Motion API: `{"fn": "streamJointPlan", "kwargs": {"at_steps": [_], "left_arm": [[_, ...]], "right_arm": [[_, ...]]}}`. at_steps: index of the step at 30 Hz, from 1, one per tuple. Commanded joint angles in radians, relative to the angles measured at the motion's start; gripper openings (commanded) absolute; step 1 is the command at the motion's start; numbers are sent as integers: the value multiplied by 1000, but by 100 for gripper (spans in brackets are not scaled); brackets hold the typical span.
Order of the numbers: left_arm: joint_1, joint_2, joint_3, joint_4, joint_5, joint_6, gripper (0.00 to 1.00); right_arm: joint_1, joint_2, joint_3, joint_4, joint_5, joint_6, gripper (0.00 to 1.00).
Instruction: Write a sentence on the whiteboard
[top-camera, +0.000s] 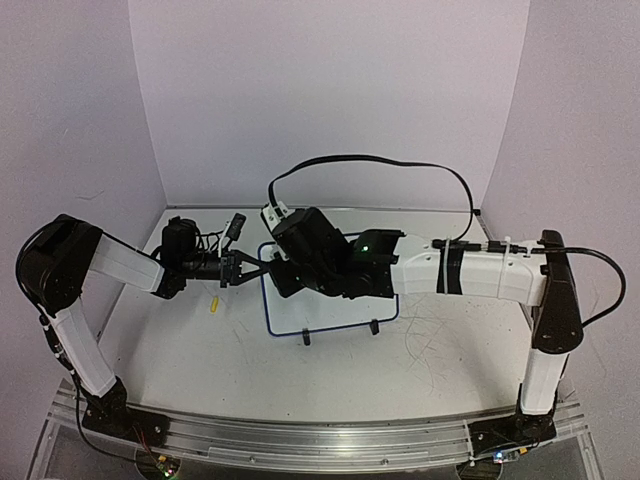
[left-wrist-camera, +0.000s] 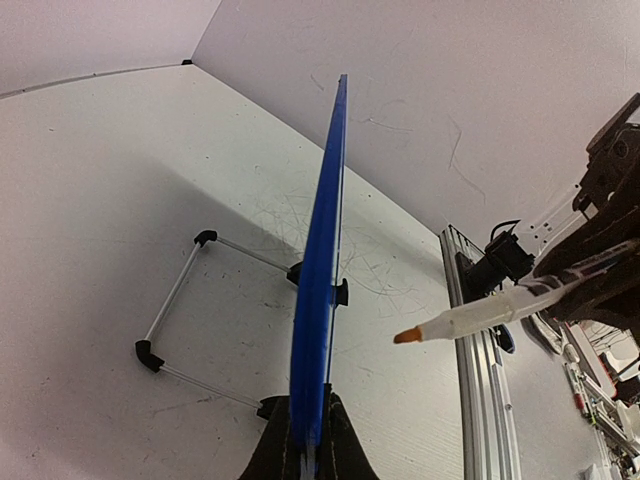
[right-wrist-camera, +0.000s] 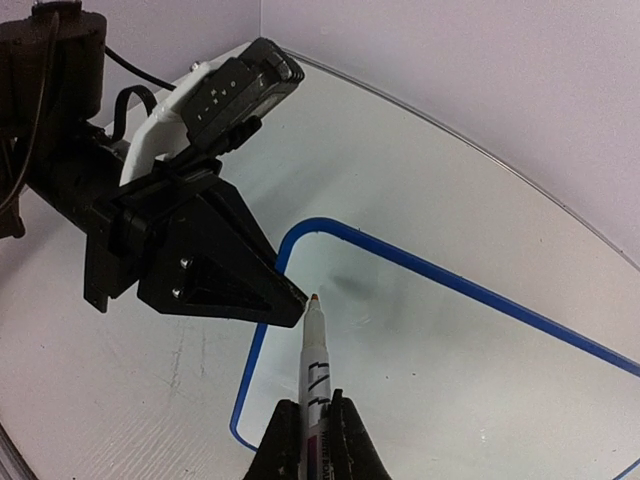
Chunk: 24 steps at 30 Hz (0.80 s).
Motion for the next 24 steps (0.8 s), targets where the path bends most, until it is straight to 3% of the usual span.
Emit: {"fn": "streamJointPlan", "kwargs": {"at_steps": [1, 24], "left_arm": [[10, 7, -21, -28, -67, 45, 0], [11, 7, -19, -29, -62, 42, 0]], "right_arm": [[6, 5, 43, -2, 19, 9, 0], [2, 48, 85, -1, 43, -3, 0]]}}
